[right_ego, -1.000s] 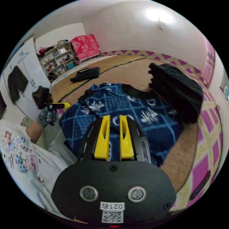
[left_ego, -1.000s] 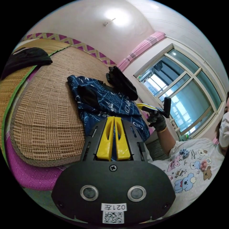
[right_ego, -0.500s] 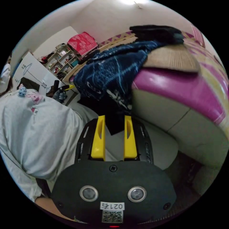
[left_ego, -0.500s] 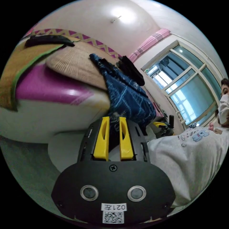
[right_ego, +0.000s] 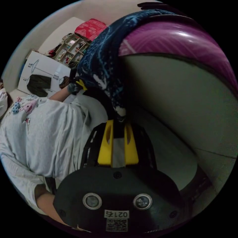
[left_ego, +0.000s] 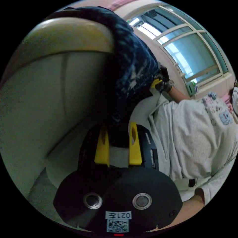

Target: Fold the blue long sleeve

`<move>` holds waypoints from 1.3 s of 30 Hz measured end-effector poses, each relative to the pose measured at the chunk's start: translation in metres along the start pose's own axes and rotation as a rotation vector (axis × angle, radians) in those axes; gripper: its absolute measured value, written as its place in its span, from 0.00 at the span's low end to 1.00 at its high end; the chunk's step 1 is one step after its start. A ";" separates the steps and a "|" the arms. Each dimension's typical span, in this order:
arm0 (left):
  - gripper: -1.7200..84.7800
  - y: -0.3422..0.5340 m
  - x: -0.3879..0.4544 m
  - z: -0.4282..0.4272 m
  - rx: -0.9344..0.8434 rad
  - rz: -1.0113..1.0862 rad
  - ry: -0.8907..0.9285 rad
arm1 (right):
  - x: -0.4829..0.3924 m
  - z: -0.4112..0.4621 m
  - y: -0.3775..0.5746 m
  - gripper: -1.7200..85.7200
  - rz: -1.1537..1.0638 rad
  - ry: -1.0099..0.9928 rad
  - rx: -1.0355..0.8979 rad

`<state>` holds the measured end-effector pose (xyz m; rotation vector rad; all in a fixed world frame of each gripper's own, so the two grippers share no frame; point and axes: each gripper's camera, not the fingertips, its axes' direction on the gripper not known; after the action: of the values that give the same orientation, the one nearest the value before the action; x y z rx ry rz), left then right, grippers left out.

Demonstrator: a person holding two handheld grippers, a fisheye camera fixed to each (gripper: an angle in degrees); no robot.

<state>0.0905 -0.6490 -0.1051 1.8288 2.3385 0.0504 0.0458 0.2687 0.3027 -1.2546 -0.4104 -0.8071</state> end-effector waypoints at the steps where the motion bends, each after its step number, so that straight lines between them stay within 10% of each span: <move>1: 0.05 0.002 0.003 -0.003 -0.023 0.030 0.021 | 0.000 -0.005 0.005 0.04 -0.016 -0.033 -0.012; 15: 0.01 -0.040 0.058 -0.243 0.485 0.160 0.224 | -0.009 -0.216 -0.010 0.02 -0.316 -0.456 0.374; 29: 0.09 -0.183 -0.205 -0.258 0.757 -0.565 0.353 | 0.228 -0.243 -0.216 0.12 0.365 -0.281 0.489; 39: 0.05 -0.260 -0.157 -0.228 0.292 -0.306 0.161 | 0.173 -0.182 -0.282 0.08 0.161 -0.082 0.064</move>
<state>-0.1584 -0.8472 0.1030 1.6062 2.8432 -0.2006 -0.0723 0.0171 0.5575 -1.2462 -0.3927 -0.6031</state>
